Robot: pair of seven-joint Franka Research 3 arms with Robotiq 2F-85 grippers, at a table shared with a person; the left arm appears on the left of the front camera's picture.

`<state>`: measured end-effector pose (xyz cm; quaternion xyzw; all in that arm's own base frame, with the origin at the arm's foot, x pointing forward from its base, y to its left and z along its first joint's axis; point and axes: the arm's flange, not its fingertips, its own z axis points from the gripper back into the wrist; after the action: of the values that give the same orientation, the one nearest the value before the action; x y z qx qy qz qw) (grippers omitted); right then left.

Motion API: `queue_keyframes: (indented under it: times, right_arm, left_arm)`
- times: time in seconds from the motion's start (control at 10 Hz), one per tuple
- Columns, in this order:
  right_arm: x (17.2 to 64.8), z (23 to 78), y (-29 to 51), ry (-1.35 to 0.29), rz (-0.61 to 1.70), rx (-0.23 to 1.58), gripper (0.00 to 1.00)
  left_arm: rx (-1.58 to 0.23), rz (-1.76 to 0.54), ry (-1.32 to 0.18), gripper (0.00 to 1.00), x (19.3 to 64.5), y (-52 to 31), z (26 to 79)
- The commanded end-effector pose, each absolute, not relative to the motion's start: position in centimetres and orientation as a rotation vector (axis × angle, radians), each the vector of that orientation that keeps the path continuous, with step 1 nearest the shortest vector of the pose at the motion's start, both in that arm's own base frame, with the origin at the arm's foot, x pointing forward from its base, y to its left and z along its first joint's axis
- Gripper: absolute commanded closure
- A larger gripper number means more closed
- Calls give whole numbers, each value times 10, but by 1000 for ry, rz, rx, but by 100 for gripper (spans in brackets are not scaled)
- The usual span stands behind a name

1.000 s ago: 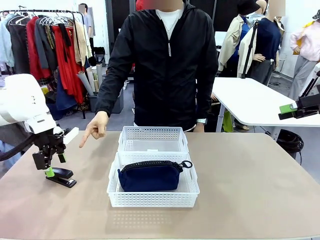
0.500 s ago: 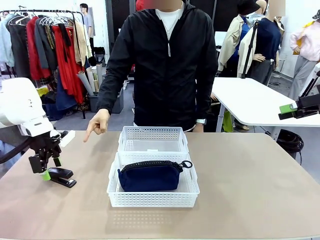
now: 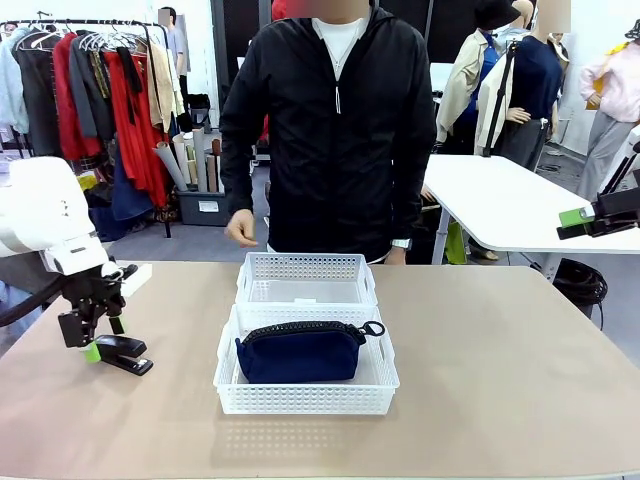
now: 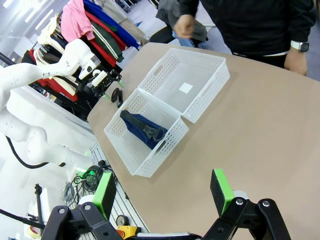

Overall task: Distribute items into two baskets.
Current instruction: Pick up the Stapler that the person points to.

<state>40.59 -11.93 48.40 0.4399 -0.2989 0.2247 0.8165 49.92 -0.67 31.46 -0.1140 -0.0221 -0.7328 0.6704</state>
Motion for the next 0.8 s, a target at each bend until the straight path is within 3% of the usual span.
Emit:
queue_keyframes:
  times: [0.0,0.7]
  right_arm:
    - [404,484,-119,-639,479,940,0]
    - [404,484,-119,-639,479,940,0]
  left_arm:
    - [-236,-1708,-57,0,499,-2,310]
    - [-195,-1826,-153,0,500,-6,308]
